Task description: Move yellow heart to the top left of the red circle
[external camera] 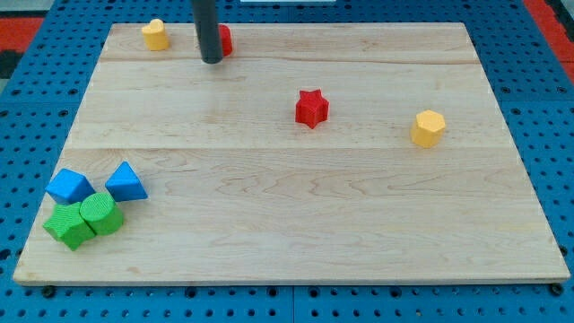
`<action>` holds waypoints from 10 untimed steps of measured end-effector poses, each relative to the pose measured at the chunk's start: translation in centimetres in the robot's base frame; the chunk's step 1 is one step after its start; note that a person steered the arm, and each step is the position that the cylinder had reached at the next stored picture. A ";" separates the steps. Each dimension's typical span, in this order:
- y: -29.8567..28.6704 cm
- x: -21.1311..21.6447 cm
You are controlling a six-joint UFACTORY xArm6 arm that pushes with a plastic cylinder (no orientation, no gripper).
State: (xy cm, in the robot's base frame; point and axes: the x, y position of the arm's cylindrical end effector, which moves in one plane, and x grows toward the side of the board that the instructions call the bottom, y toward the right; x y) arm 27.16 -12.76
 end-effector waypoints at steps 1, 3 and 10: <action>-3.2 -1.3; -13.7 -4.6; -4.8 -8.0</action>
State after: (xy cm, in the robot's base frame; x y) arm 19.20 -17.54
